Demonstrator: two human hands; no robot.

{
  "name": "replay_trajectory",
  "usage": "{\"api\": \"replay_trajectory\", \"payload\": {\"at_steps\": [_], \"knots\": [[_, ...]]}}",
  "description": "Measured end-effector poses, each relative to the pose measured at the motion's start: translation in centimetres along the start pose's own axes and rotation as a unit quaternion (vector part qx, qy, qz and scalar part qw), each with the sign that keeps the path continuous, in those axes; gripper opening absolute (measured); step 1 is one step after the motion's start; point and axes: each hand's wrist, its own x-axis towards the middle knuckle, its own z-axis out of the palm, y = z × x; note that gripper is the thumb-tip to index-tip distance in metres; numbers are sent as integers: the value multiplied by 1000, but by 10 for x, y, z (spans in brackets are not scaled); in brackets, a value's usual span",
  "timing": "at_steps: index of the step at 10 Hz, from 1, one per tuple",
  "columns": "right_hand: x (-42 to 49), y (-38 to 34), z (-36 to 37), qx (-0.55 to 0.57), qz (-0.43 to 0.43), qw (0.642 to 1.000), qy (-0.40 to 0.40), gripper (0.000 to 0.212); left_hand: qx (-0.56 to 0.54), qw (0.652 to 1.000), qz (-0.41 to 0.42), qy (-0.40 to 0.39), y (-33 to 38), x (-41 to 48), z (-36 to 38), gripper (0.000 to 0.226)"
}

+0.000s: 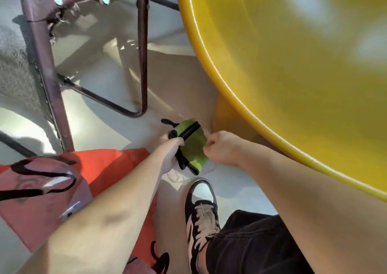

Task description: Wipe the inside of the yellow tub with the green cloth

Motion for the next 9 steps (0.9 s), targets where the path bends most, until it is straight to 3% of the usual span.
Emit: {"api": "replay_trajectory", "payload": {"at_steps": [1,2,3,4,5,6,8,9], "knots": [[7,8,0,3,5,1000,-4,29,155,986,64,-1,-15,36,-7,57],[10,5,5,13,-14,1000,-2,29,294,947,124,38,-19,50,-5,41],[11,-1,11,20,-29,999,-10,32,454,872,181,35,-17,57,0,41],[12,-1,10,15,-30,999,-8,33,526,824,210,27,-14,63,0,56],[11,2,7,19,-19,1000,-10,31,552,811,194,30,-11,64,-5,60],[8,1,5,17,-22,1000,-12,29,529,820,203,80,-12,60,-7,53],[4,-5,-1,5,-20,1000,-17,27,564,799,202,62,-33,50,-4,73],[-7,-16,-7,-24,-32,999,24,27,533,815,215,69,-21,32,8,53]]}}
